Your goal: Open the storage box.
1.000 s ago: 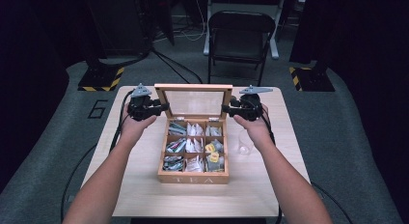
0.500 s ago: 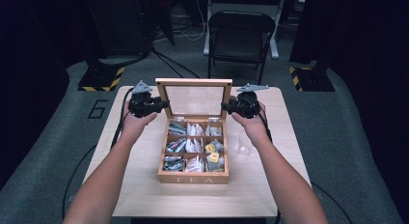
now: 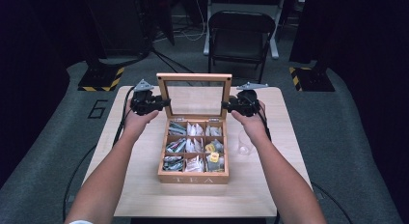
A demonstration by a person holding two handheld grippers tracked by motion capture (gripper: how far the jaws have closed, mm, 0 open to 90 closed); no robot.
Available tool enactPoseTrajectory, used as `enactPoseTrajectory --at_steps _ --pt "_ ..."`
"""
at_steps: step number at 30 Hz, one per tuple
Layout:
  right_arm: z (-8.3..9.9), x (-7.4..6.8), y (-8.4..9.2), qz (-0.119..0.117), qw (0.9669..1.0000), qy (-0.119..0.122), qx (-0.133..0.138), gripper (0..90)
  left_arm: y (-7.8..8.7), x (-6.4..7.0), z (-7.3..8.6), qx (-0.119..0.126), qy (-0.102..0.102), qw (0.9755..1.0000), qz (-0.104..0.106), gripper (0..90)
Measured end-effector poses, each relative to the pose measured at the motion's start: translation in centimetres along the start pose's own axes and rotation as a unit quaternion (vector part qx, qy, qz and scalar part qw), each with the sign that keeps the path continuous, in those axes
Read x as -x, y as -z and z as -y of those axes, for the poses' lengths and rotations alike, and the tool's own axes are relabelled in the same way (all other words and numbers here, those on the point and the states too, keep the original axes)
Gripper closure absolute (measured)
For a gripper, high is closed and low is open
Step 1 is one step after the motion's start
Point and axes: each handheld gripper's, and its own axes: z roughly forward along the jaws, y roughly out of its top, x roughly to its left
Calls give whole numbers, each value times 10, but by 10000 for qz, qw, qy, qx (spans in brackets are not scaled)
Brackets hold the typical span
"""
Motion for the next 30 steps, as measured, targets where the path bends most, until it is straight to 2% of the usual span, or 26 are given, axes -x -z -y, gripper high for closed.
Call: enactPoseTrajectory --at_steps 9,12,15,17,22,30 --pt "2 -2 8 -72 10000 2 52 547 -5 -3 -2 20 66 10000 -29 645" --pt "7 -4 11 -40 10000 74 47 545 -7 -4 -3 34 93 9999 -94 647" --pt "15 -11 17 -64 9995 295 -71 528 -9 -4 -3 37 127 9998 -152 648" --pt "16 -12 19 -93 9994 318 -74 526 -10 -5 -3 24 158 9997 -159 648" --pt "27 -22 30 -248 9985 479 -79 524 -14 -6 -5 42 242 9995 -200 648" --pt "44 -30 36 -519 9972 490 -223 506 -19 -10 -7 -16 335 9992 -221 647"
